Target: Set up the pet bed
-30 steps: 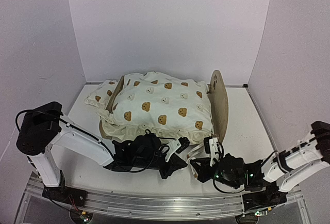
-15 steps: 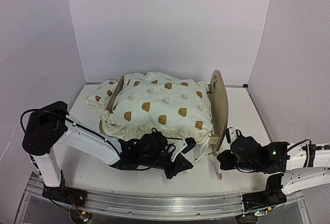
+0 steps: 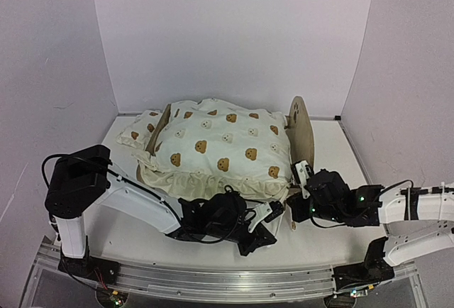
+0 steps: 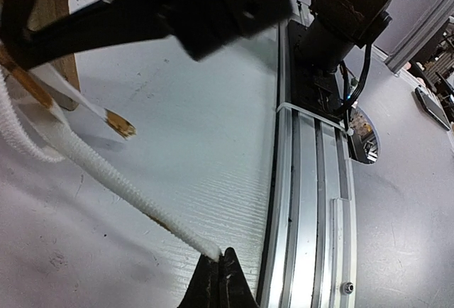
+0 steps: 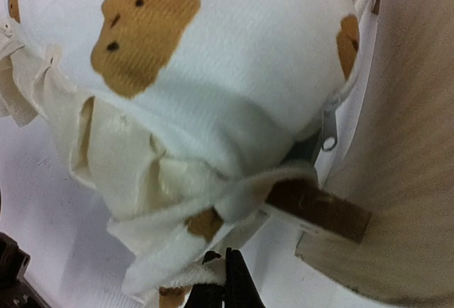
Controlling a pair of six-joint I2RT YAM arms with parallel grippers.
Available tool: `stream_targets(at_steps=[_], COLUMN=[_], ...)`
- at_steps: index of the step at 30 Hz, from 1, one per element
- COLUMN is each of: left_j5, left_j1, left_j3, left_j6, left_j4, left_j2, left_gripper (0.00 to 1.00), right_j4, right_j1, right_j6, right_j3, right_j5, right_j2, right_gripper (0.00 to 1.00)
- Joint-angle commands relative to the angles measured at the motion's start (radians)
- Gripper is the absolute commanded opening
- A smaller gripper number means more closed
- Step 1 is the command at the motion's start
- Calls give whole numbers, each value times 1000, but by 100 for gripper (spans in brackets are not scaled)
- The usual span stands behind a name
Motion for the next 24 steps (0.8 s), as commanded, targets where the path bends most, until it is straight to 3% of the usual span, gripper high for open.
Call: stream_targets(at_steps=[1, 6, 8, 11, 13, 17, 19, 21, 24], left_j5=[10, -33, -18, -6, -32, -71, -78, -89, -157], left_j1=[-12, -10, 8, 32, 41, 84, 122, 144, 145], left_j3=[41, -1, -18, -51, -84, -124, -107, -23, 96], left_j6=[-11, -3, -23, -22, 4, 63, 64, 75, 102], left_j4=[9, 2, -2, -1, -1, -1, 5, 6, 6], left_j2=[16, -33, -56, -102, -144, -205, -194, -127, -8], left_gripper=[0, 2, 17, 47, 55, 62, 56, 31, 5], right_j4=[68, 93, 100, 109, 126, 132, 131, 132, 132], right_j1=[-35, -47, -53, -65, -72, -83, -85, -85, -85], right_j6=[-126, -172, -187, -210, -231, -252, -264, -271, -270], right_j3=[82, 95, 91, 80, 71, 68, 63, 51, 36], right_j5=[-29, -29, -27, -49, -74, -89, -111, -118, -111], right_j2=[77, 113, 113, 111, 108, 105, 97, 84, 64], right_gripper=[0, 0, 0, 0, 0, 0, 0, 0, 0])
